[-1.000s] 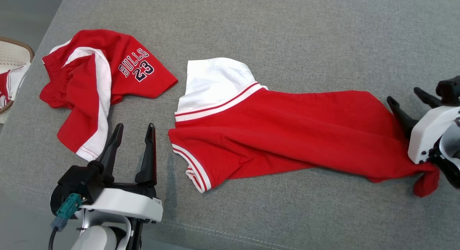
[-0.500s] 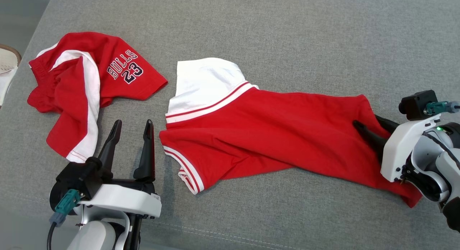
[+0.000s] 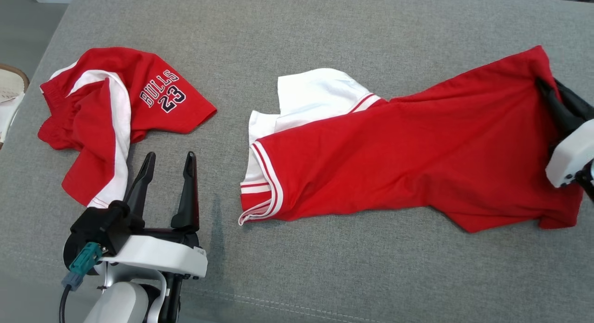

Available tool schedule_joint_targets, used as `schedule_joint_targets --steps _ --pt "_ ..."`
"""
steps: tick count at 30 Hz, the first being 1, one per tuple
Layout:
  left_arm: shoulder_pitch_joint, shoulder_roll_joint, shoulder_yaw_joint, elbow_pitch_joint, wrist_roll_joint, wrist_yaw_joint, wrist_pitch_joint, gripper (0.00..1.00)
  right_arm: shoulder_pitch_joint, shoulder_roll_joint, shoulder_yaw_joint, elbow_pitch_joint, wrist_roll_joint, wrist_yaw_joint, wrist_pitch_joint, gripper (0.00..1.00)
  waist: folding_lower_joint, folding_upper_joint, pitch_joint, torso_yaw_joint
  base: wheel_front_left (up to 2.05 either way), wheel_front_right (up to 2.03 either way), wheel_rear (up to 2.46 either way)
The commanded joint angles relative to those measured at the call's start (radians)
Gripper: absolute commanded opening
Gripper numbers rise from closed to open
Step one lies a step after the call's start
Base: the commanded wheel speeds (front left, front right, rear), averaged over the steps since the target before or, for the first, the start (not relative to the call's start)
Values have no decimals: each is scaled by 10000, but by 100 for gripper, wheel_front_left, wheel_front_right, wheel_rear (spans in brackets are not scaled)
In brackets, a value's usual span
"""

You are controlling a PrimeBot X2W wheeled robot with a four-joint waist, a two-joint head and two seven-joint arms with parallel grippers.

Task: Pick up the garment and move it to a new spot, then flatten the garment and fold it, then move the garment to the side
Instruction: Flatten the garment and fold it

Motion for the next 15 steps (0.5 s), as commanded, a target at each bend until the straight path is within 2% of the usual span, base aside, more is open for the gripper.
schedule_joint_targets --steps 1,7,12,15 --pt "-266 219 397 -225 -58 13 -66 100 192 54 240 -37 -850 40 45 0 0 0 -50 -43 0 0 0" --pt "-196 196 311 -197 -127 -30 -57 100 1193 1160 662 -8 -3106 40 933 0 0 0 -180 -60 0 0 0" --pt "-157 234 299 -172 -151 -22 -47 100 2469 2074 276 -595 -3522 40 1225 0 0 0 -313 -121 0 0 0" --pt "-105 295 345 -186 -154 18 -36 100 2856 2346 3 -913 -3609 40 1277 0 0 0 -359 -235 0 0 0"
